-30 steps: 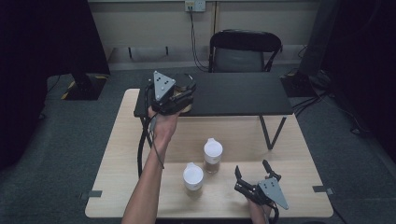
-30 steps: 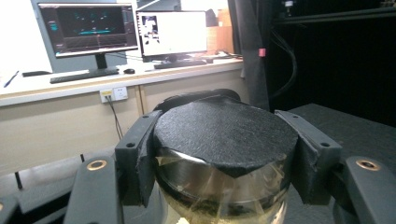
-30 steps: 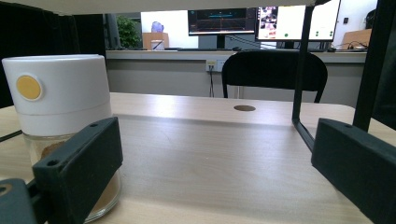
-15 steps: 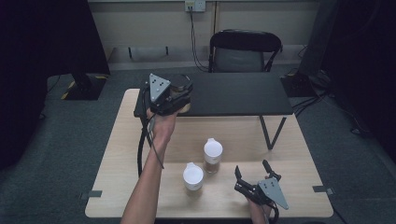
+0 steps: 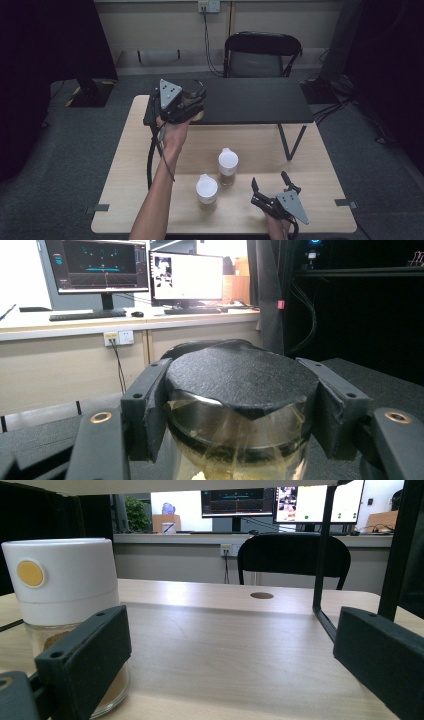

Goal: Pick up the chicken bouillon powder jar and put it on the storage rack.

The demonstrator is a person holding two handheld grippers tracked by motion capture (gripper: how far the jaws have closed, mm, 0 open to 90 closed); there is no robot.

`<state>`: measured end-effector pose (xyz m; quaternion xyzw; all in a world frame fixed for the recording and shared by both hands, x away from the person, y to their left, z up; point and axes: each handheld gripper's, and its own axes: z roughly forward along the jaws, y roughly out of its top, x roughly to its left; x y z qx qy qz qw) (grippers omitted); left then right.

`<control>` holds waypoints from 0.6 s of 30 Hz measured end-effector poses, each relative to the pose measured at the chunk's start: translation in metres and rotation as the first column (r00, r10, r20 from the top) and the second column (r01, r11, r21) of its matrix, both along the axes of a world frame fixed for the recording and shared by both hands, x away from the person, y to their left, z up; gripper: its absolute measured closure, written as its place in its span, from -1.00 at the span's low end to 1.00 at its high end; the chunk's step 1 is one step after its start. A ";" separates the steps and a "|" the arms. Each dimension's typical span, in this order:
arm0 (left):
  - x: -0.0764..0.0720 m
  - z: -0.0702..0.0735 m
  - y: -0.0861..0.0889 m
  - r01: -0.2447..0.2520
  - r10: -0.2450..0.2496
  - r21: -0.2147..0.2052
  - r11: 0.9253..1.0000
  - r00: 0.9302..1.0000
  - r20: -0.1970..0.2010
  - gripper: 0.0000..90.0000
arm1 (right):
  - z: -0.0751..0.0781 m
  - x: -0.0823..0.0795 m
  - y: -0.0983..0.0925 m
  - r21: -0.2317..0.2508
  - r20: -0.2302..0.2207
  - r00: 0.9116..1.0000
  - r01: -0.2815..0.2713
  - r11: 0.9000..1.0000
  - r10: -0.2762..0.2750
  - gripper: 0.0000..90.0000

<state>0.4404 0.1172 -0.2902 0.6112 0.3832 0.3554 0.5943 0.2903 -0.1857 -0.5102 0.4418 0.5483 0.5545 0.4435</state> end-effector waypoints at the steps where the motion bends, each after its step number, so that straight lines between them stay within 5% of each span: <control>1: 0.000 0.000 0.001 0.002 -0.002 -0.002 1.000 1.000 -0.002 -0.30 | 0.000 0.000 0.000 0.000 0.000 1.000 0.000 1.000 0.000 -0.98; 11: -0.001 0.001 0.005 0.020 -0.019 -0.018 1.000 0.999 0.040 -0.60 | 0.000 0.000 0.000 0.000 0.000 1.000 0.000 1.000 0.000 -0.98; 18: 0.005 -0.004 0.002 0.023 -0.023 0.004 1.000 1.000 -0.002 -0.90 | 0.000 0.000 0.000 0.000 0.002 1.000 0.000 1.000 0.000 -0.98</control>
